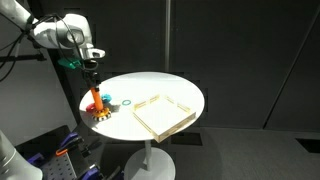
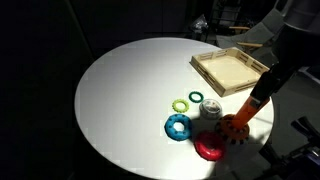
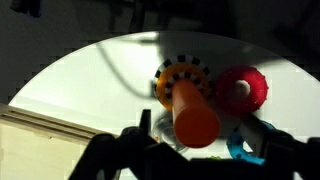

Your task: Pick up the ring holder and put it in the tray, pick up the clear ring and put it on the ring holder

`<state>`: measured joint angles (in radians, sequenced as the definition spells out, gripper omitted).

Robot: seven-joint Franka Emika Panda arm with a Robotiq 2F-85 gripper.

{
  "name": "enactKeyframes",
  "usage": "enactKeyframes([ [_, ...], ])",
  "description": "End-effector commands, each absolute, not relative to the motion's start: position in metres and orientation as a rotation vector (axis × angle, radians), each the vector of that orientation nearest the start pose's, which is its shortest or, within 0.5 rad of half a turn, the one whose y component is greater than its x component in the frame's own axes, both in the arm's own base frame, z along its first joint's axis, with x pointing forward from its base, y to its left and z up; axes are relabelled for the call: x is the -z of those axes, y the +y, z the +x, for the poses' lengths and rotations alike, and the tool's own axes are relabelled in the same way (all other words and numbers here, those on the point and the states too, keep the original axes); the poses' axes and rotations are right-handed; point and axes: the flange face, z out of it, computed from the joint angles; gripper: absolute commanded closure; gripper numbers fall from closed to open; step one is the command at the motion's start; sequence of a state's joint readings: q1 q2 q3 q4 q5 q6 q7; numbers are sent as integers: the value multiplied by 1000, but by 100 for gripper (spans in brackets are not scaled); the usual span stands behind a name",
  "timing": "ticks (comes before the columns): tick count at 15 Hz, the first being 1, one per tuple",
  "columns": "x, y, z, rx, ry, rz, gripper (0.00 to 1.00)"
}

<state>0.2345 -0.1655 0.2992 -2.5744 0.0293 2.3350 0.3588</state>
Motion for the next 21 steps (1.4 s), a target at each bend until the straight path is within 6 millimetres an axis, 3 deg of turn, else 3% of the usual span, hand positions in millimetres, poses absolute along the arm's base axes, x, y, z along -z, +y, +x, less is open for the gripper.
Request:
enactKeyframes([
  [1,-308,212,369,-66,-196,-3202,44],
  [6,-328,205,376,-29,-206,-3201,80],
  [10,-360,192,390,44,-201,-3202,80],
  [15,-396,163,423,155,-122,-3231,80],
  [21,-399,114,469,198,8,-3295,80],
])
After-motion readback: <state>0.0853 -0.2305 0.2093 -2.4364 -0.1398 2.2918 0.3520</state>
